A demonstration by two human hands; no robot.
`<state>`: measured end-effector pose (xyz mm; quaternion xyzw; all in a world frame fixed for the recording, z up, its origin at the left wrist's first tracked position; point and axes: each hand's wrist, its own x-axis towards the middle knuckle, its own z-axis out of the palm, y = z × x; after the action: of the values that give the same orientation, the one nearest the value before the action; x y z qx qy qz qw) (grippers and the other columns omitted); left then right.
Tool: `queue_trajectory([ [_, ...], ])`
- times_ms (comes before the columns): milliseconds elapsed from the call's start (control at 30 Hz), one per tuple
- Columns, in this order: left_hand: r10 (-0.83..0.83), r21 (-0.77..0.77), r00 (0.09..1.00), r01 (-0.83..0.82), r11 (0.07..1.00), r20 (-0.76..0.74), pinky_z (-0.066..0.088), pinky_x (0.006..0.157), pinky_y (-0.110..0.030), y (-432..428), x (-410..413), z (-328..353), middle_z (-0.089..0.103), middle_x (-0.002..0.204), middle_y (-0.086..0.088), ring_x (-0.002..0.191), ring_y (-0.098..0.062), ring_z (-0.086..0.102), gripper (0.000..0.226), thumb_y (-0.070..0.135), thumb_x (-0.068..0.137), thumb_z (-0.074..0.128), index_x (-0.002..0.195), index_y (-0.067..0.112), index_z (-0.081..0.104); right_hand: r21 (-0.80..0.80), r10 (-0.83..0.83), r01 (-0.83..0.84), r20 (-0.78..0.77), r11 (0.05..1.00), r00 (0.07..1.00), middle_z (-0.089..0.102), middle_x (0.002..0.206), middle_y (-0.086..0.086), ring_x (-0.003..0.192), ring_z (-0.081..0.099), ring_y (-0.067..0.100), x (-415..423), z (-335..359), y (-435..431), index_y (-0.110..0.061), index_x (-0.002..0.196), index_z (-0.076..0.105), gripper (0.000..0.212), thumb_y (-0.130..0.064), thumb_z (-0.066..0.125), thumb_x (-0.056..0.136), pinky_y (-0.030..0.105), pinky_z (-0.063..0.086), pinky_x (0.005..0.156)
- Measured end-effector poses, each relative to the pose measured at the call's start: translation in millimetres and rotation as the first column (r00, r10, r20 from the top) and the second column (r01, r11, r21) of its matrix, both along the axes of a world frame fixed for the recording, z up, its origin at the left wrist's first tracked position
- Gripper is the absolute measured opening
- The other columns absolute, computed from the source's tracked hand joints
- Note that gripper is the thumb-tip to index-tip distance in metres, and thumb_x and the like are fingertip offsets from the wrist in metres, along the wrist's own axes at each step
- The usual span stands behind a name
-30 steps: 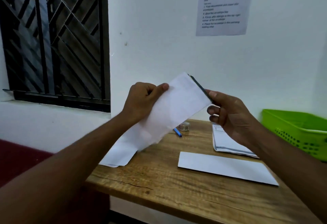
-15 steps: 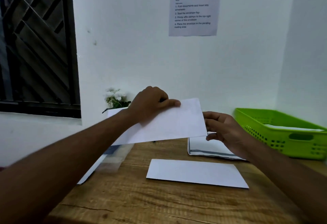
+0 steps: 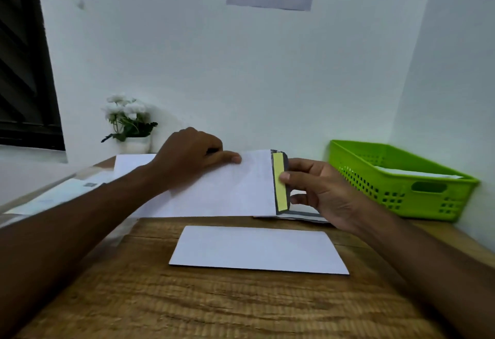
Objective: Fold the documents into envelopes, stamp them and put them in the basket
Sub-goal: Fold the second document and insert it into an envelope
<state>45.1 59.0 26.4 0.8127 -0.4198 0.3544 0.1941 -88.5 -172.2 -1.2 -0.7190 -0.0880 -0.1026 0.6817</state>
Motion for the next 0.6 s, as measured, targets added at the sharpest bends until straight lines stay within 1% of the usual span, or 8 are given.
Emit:
queue_trajectory([
  [100, -0.028, -0.046, 1.000, 0.028, 0.999, 0.003, 0.021, 0.046, -0.026, 1.5, -5.5, 1.9, 0.036, 0.038, 0.007, 0.041, -0.006, 0.037, 0.064, 0.078, 0.069, 0.036, 0.050, 0.018, 0.050, -0.017, -0.019, 0.019, -0.021, 1.000, 1.000, 0.073, 0.106, 0.008, 0.088, 0.067, 0.020, -1.8, -3.5, 7.2, -0.008, 0.112, 0.070, 0.033, -0.009, 0.071, 0.079, 0.035, 0.057, 0.071],
  [233, -0.047, -0.056, 0.999, 0.046, 0.997, -0.014, 0.024, 0.048, -0.027, 0.2, -10.5, 4.0, 0.039, 0.040, 0.006, 0.043, -0.008, 0.039, 0.069, 0.078, 0.070, 0.037, 0.053, 0.013, 0.054, -0.023, -0.044, 0.043, -0.033, 0.999, 0.998, 0.075, 0.100, 0.005, 0.082, 0.070, 0.018, -6.1, -4.6, 15.2, -0.011, 0.107, 0.073, 0.024, -0.005, 0.066, 0.085, 0.032, 0.059, 0.067],
  [300, -0.076, -0.076, 0.996, 0.073, 0.994, -0.038, 0.024, 0.048, -0.028, 0.9, -11.8, 4.5, 0.037, 0.039, 0.004, 0.043, -0.011, 0.037, 0.067, 0.076, 0.071, 0.040, 0.052, 0.013, 0.052, -0.015, -0.039, 0.038, -0.045, 0.999, 0.998, 0.074, 0.095, 0.005, 0.077, 0.068, 0.017, -8.5, -3.4, 15.7, -0.011, 0.106, 0.074, 0.021, -0.007, 0.062, 0.089, 0.032, 0.058, 0.067],
  [367, -0.117, -0.110, 0.991, 0.110, 0.988, -0.065, 0.023, 0.048, -0.029, 1.8, -13.3, 5.2, 0.033, 0.040, 0.000, 0.043, -0.016, 0.031, 0.064, 0.071, 0.075, 0.049, 0.049, 0.013, 0.044, 0.000, -0.035, 0.035, -0.050, 0.999, 0.998, 0.072, 0.092, 0.007, 0.075, 0.066, 0.019, -9.7, -2.0, 14.7, -0.011, 0.105, 0.073, 0.022, -0.007, 0.056, 0.093, 0.032, 0.058, 0.066],
  [400, -0.132, -0.126, 0.988, 0.121, 0.985, -0.080, 0.021, 0.048, -0.029, 1.9, -13.7, 5.2, 0.035, 0.042, -0.001, 0.045, -0.017, 0.031, 0.061, 0.067, 0.076, 0.053, 0.048, 0.015, 0.040, 0.000, -0.037, 0.037, -0.047, 0.999, 0.998, 0.071, 0.091, 0.007, 0.074, 0.065, 0.019, -10.2, -1.5, 15.2, -0.011, 0.104, 0.073, 0.023, -0.006, 0.054, 0.093, 0.032, 0.057, 0.065],
  [467, -0.148, -0.138, 0.984, 0.134, 0.981, -0.097, 0.021, 0.048, -0.029, 0.9, -14.4, 4.4, 0.036, 0.042, 0.000, 0.048, -0.016, 0.034, 0.058, 0.062, 0.077, 0.055, 0.047, 0.016, 0.037, -0.010, -0.041, 0.041, -0.032, 0.999, 0.999, 0.073, 0.093, 0.007, 0.075, 0.067, 0.019, -12.2, -1.1, 17.6, -0.012, 0.103, 0.074, 0.022, -0.004, 0.057, 0.092, 0.031, 0.057, 0.063],
  [533, -0.146, -0.129, 0.983, 0.132, 0.983, -0.111, 0.022, 0.048, -0.029, -1.0, -15.8, 3.6, 0.034, 0.040, 0.001, 0.048, -0.016, 0.034, 0.060, 0.067, 0.075, 0.054, 0.046, 0.017, 0.037, -0.017, -0.059, 0.058, -0.017, 0.998, 0.998, 0.075, 0.094, 0.004, 0.076, 0.069, 0.018, -13.8, -2.0, 20.9, -0.015, 0.100, 0.075, 0.019, -0.006, 0.063, 0.088, 0.029, 0.056, 0.062],
  [600, -0.141, -0.111, 0.984, 0.128, 0.986, -0.111, 0.022, 0.048, -0.029, -3.2, -16.6, 2.8, 0.036, 0.040, 0.002, 0.047, -0.016, 0.034, 0.061, 0.074, 0.071, 0.048, 0.046, 0.020, 0.037, -0.045, -0.095, 0.094, -0.021, 0.995, 0.995, 0.076, 0.089, 0.000, 0.074, 0.070, 0.015, -14.9, -3.3, 24.0, -0.019, 0.091, 0.077, 0.014, -0.010, 0.067, 0.086, 0.028, 0.056, 0.062],
])
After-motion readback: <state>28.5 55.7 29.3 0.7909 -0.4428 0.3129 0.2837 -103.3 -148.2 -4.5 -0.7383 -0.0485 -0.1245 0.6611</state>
